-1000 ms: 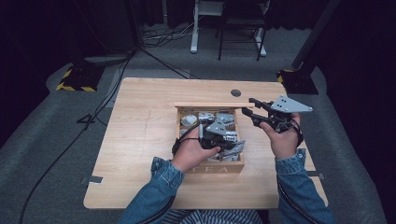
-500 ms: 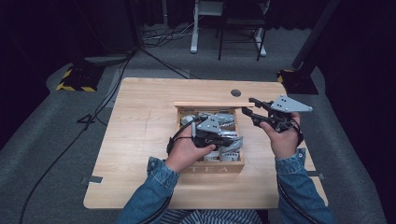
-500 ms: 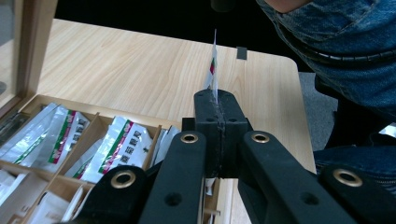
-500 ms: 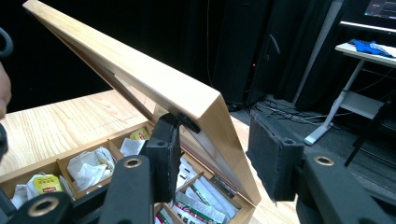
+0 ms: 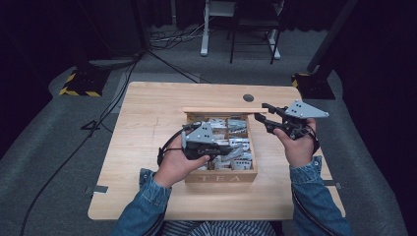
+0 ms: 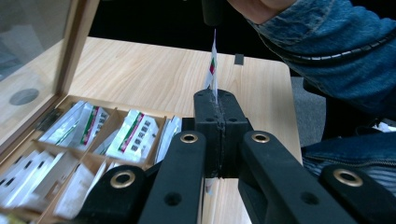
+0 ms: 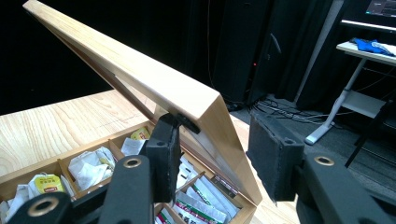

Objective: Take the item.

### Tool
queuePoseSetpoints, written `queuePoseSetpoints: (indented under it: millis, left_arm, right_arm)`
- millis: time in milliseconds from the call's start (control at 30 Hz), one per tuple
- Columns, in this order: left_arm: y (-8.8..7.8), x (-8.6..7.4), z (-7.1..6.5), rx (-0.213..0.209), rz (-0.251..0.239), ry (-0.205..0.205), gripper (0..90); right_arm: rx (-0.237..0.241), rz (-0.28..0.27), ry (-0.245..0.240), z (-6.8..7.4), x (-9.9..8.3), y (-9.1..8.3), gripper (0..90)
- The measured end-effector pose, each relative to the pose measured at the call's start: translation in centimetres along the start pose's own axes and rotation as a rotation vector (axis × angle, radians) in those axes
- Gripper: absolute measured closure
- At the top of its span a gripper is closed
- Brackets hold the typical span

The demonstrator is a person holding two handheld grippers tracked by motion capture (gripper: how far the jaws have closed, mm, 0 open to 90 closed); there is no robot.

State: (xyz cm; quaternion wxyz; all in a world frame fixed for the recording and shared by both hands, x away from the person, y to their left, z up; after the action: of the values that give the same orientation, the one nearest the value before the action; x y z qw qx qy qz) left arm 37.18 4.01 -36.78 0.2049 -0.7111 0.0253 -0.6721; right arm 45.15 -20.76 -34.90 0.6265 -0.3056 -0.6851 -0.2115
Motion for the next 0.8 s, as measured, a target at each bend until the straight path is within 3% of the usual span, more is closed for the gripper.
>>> queuePoseSetpoints:
  millis: [400,533,800]
  left_arm:
    - [-4.3,-1.2,-1.1,0.040,-0.028,-0.014,89.5]
    - [-4.9,-1.7,-1.0,0.054,-0.010,-0.020,89.4]
    - [-7.5,-1.8,-0.7,0.081,-0.022,-0.025,89.4]
  right_arm:
    - [0.003,0.005,-0.005,0.3,-0.1,0.2,54.5]
    - [0.007,0.006,-0.008,0.4,-0.1,0.3,54.6]
    - [0.012,0.001,-0.011,0.3,-0.1,0.2,54.5]
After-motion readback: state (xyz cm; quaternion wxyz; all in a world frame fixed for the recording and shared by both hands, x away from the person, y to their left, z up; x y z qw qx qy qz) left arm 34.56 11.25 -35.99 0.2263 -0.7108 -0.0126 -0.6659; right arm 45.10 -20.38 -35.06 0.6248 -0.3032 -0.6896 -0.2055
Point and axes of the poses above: each handheld gripper's, and its own axes: y roughly forward along the jaws, x roughly out of its top, z roughly to its left, the point moved 4 cm from there along y, roughly forward along the jaws, and after that the axes turned 9 degrees about -z, right-handed, at the moved point
